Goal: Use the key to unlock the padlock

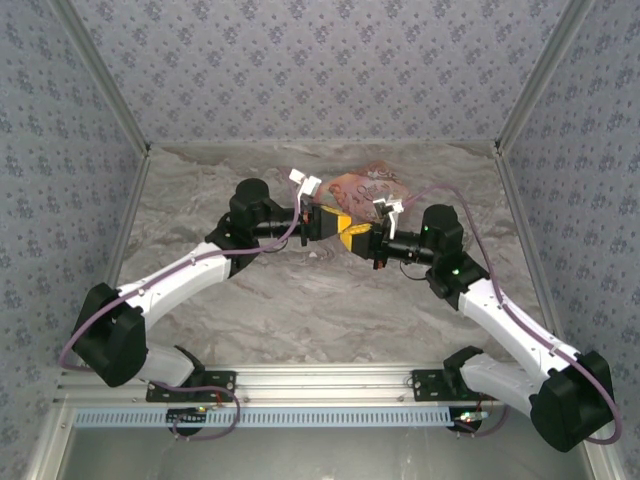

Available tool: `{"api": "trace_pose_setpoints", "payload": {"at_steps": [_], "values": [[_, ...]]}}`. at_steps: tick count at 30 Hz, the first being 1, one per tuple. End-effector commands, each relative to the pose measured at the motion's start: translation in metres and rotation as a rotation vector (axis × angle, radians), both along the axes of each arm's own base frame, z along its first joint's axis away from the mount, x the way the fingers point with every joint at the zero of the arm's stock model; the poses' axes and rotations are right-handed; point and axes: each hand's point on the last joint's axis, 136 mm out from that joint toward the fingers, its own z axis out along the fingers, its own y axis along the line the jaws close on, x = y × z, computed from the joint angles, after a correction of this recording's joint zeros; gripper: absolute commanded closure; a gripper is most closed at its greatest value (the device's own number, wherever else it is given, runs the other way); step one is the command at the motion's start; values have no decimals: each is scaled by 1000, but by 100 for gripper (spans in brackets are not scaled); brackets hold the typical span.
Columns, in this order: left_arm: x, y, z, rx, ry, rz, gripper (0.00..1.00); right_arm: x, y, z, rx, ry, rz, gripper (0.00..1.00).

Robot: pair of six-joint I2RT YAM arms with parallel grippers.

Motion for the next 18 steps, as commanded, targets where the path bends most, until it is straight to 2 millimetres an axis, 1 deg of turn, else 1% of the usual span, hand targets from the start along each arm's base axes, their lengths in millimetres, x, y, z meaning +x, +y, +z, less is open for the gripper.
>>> {"api": "trace_pose_setpoints", "payload": {"at_steps": [1,5,8,11,14,18], "values": [[-6,4,30,-33,-84,-9,91,6,-5,13,4,-44,-44,100],[-3,8,35,-33,-104,4,96,7,-7,7,-2,-34,-59,100],[-4,7,36,-32,-108,-9,100,6,-8,8,3,-42,-63,100],[-6,8,35,-29,-113,-10,100,5,-8,9,-2,-49,-63,100],[-7,10,32,-25,-119,-5,100,7,-9,4,-21,-37,-65,100],[-7,12,31,-24,-125,3,100,4,-9,1,-25,-24,-45,78]]}}
